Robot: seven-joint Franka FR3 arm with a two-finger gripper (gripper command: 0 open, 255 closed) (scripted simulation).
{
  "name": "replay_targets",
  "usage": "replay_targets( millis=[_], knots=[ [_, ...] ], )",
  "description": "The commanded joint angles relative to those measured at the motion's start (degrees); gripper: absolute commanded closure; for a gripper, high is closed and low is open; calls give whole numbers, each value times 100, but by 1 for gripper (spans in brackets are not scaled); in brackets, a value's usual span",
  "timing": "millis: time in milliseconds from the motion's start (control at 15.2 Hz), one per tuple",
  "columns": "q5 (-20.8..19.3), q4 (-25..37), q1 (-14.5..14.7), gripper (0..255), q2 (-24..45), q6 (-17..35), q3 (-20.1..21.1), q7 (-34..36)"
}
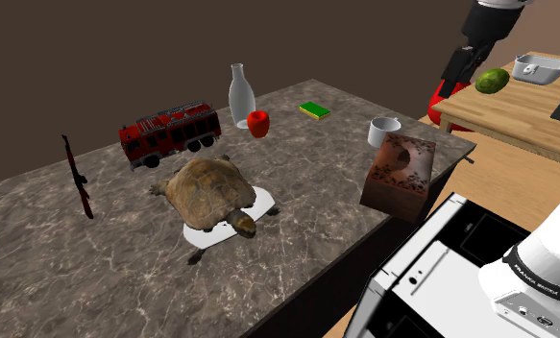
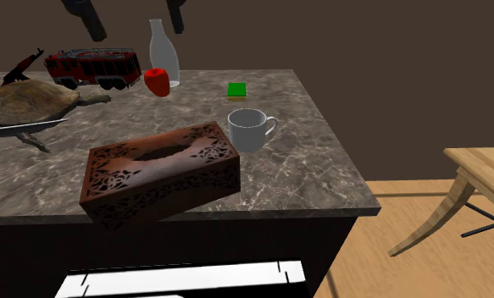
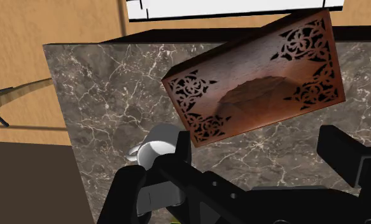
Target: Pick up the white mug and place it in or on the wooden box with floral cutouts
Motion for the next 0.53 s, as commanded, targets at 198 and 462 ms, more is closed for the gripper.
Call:
replay_targets(
  millis=[198, 462],
  knots=[
    [-64, -138, -60, 0, 438, 550, -117, -49],
    [-131, -211, -138, 0, 1113, 1266, -268, -115]
  ],
)
